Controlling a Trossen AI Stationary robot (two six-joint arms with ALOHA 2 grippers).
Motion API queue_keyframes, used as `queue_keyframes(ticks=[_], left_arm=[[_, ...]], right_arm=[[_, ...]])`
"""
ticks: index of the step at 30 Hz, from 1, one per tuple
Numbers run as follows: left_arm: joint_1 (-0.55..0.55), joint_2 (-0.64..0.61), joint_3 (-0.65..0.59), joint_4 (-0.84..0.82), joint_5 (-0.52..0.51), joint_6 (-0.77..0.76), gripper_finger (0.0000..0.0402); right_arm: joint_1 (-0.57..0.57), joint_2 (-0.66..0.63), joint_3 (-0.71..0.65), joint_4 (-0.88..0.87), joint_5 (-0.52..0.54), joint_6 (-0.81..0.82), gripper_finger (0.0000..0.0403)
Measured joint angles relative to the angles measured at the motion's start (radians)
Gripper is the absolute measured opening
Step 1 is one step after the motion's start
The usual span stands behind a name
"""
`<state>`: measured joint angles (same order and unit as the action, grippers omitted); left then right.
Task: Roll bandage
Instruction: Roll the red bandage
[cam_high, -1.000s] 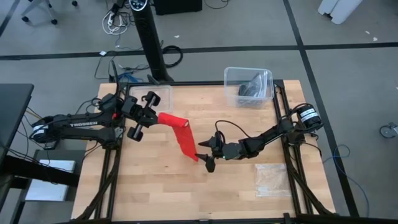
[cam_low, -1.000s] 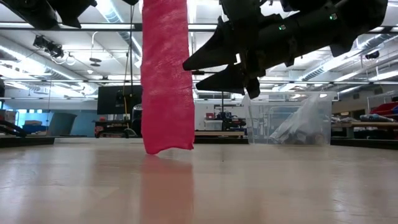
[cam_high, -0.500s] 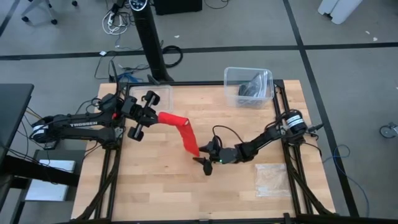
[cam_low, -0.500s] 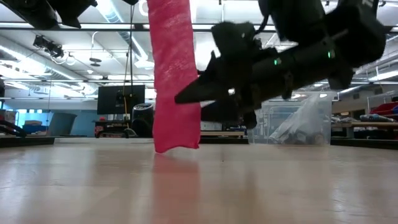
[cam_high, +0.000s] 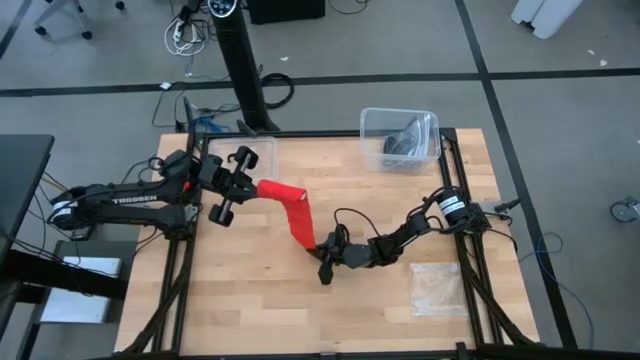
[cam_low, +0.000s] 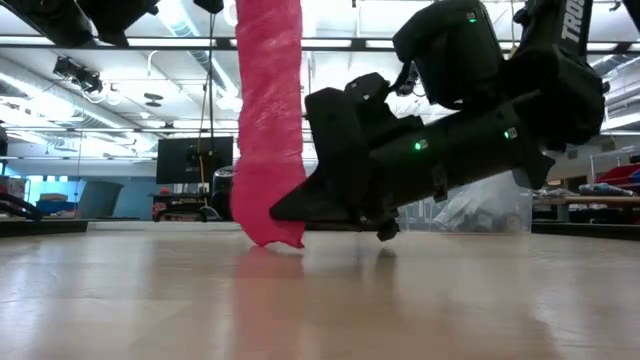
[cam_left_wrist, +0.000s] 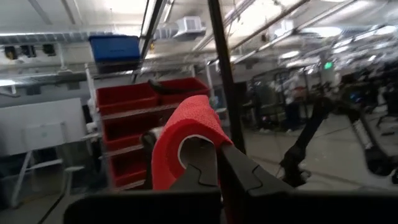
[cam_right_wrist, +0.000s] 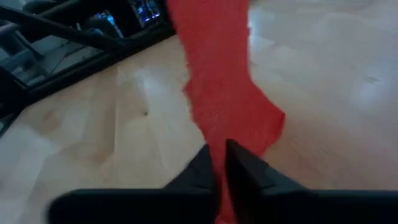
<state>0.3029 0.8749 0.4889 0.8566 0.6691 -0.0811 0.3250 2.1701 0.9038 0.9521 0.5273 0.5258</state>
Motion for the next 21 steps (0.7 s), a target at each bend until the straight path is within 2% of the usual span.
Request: queue_keyframes(ticks=[5, 12, 17, 21], left_arm=[[0.035, 0.0, 0.0, -0.088, -0.049, 0.082, 0.0], [0.122, 0.002, 0.0, -0.188, -0.124, 0.199, 0.0], [0.186, 0.022, -0.002, -0.205, -0.197, 0.265, 0.0], [0.235, 0.059, -0.003, -0.201, -0.207, 0.285, 0.0]], right_arm=[[0.026, -0.059, -0.001, -0.006, -0.036, -0.053, 0.0004], [0.048, -0.148, -0.001, -0.145, -0.047, -0.084, 0.0002], [0.062, -0.168, -0.001, -0.133, -0.084, -0.102, 0.0001], [0.083, -0.169, 0.0, -0.066, -0.1, -0.105, 0.0001]])
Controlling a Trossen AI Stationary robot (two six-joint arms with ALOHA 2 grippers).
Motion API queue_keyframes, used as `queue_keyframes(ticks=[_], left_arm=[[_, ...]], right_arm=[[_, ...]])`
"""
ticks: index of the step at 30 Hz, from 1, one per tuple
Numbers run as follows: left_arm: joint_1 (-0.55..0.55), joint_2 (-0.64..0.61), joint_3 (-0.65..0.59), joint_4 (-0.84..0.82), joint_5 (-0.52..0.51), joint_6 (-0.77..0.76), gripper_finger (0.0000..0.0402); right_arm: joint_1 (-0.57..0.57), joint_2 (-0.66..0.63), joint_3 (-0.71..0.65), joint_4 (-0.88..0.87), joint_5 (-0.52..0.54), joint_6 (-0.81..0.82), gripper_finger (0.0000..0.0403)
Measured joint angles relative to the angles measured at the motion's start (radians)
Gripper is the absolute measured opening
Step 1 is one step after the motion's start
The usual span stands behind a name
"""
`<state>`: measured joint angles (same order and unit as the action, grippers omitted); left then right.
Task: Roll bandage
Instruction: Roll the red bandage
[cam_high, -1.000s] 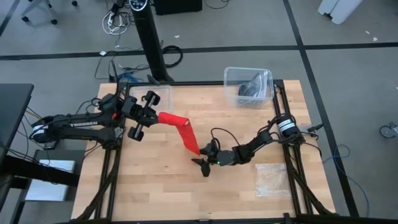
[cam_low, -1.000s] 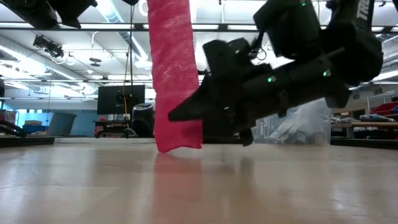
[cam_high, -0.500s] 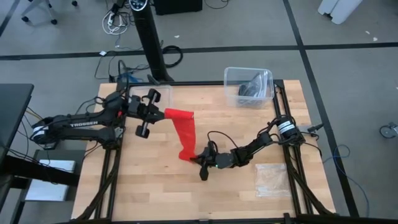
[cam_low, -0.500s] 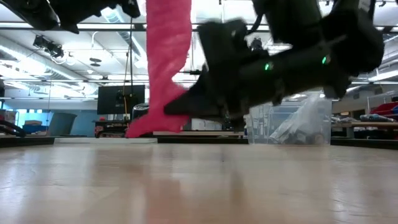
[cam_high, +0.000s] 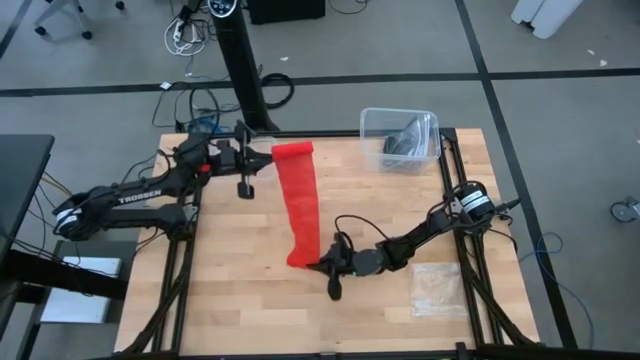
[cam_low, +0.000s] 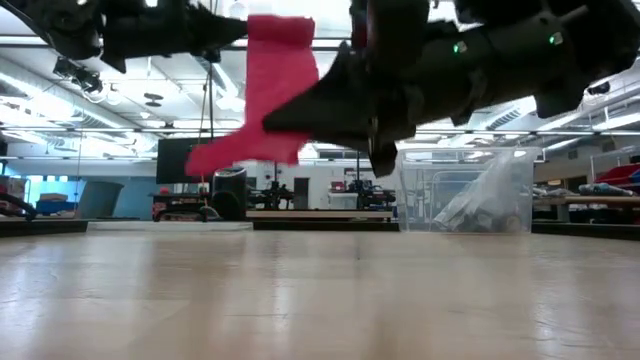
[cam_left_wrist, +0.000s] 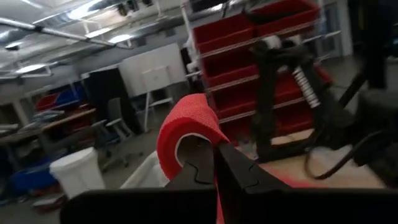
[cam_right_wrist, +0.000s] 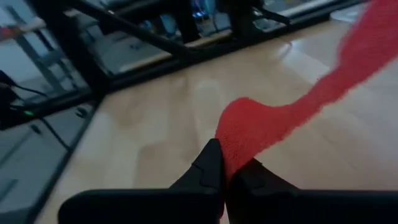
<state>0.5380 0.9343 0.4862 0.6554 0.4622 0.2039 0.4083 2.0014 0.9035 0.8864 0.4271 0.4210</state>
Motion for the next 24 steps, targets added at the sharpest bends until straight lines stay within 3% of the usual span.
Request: queue_keyframes(ticks=[8, 13, 18, 24], left_arm=[[0.069, 0.095, 0.0, -0.008, 0.003, -0.005, 0.0], [0.073, 0.122, 0.0, -0.014, 0.02, -0.006, 0.0], [0.073, 0.117, 0.0, -0.024, 0.044, -0.024, 0.0], [0.069, 0.103, 0.0, -0.019, 0.09, -0.027, 0.0]], right_arm=[[0.06, -0.001, 0.117, 0.025, -0.003, -0.108, 0.0001], [0.078, -0.03, 0.223, -0.095, 0.0, -0.225, 0.0], [0.097, -0.101, 0.314, -0.265, 0.043, -0.336, 0.0], [0.137, -0.227, 0.347, -0.31, 0.158, -0.483, 0.0]])
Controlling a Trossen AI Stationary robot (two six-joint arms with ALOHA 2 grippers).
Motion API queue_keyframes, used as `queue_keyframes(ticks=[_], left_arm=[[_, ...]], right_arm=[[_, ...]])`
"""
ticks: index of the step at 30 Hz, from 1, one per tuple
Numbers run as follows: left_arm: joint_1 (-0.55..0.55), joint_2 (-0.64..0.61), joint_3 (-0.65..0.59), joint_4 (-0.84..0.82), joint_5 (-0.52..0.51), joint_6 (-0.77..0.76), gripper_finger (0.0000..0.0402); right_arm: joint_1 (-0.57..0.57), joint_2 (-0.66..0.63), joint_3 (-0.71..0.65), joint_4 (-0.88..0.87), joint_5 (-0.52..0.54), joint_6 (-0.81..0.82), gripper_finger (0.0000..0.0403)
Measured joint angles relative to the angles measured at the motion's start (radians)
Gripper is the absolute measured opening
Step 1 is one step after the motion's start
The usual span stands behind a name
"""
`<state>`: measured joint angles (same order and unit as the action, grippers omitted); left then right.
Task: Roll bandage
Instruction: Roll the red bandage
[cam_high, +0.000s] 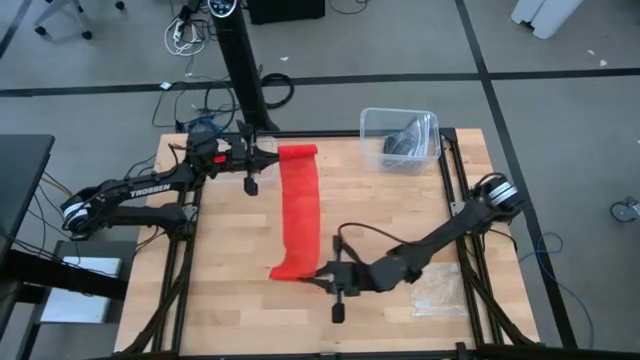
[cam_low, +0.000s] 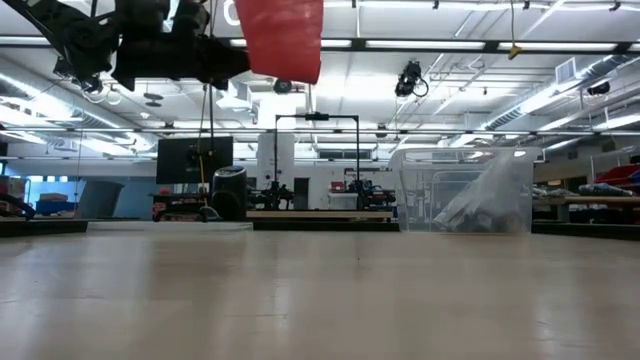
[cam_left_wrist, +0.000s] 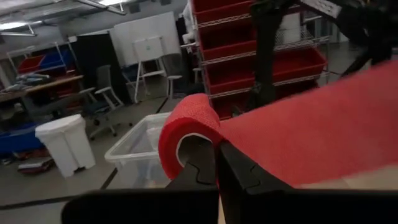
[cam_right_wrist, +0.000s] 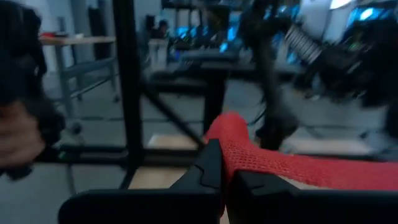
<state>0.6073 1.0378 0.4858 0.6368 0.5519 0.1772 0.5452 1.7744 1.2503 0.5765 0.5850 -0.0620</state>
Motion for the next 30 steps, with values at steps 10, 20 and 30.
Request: queue_keyframes(ticks=[10, 20, 30], left_arm=[[-0.065, 0.0, -0.149, 0.161, 0.011, -0.054, 0.0], [-0.226, 0.01, -0.196, 0.168, -0.02, -0.056, 0.0], [-0.319, 0.091, -0.196, 0.141, -0.062, -0.046, 0.0]], right_arm=[[-0.014, -0.171, 0.0, -0.002, 0.108, -0.235, 0.0], [-0.14, -0.252, 0.0, 0.004, 0.107, -0.354, 0.0], [-0.252, -0.324, 0.0, -0.003, 0.103, -0.423, 0.0]])
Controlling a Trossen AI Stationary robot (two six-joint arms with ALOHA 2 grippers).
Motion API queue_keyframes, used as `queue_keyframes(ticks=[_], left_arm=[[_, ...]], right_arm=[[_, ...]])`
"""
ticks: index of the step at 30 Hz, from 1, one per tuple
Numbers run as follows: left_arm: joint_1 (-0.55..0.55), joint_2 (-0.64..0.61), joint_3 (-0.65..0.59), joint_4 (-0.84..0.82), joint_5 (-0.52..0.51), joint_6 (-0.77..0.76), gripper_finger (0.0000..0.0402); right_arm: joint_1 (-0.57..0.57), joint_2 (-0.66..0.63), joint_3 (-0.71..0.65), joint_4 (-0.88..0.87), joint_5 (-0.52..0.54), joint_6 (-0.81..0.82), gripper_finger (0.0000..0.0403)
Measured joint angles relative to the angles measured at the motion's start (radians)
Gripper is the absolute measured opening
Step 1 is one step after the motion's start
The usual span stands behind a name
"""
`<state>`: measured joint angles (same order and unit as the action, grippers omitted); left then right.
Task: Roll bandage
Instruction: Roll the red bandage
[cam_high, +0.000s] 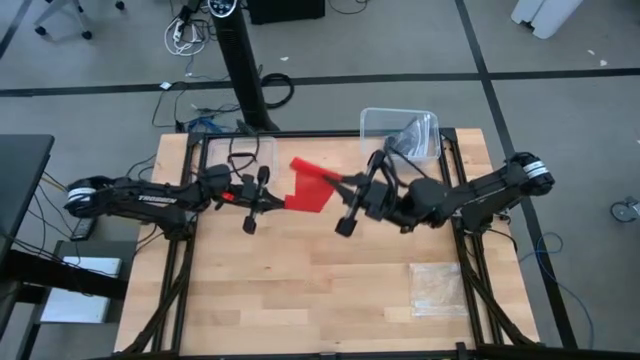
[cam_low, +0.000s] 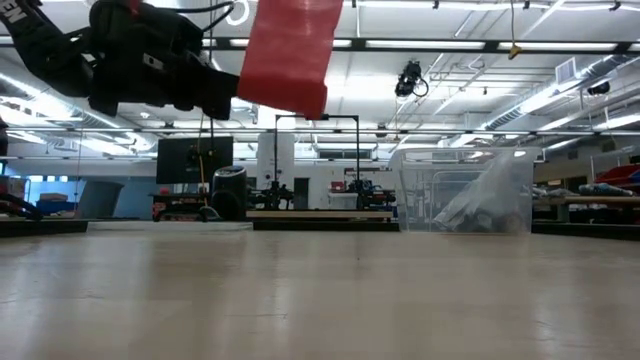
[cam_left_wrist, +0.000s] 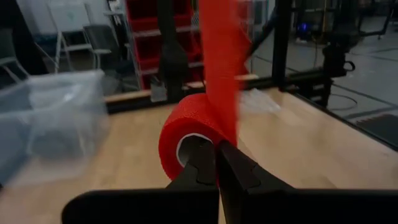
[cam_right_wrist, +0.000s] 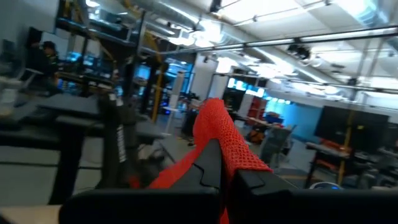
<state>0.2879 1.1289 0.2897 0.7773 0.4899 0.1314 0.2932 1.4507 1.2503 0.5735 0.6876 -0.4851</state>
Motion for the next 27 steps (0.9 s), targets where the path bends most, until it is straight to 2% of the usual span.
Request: queue_keyframes(ticks=[7, 13, 21, 27], left_arm=[[-0.053, 0.083, 0.0, 0.018, -0.028, 0.001, 0.0], [-0.114, 0.086, 0.0, 0.032, -0.061, 0.018, 0.0], [-0.225, 0.021, 0.001, 0.121, -0.06, -0.009, 0.0], [-0.304, -0.072, 0.032, 0.12, -0.06, -0.012, 0.0]], right_arm=[[-0.064, -0.033, 0.0, -0.001, 0.007, -0.052, 0.0], [-0.123, -0.039, 0.0, -0.072, 0.048, -0.07, 0.0], [-0.197, -0.04, 0.0, -0.204, 0.056, -0.03, 0.0], [-0.222, -0.039, 0.0, -0.298, 0.042, 0.019, 0.0]])
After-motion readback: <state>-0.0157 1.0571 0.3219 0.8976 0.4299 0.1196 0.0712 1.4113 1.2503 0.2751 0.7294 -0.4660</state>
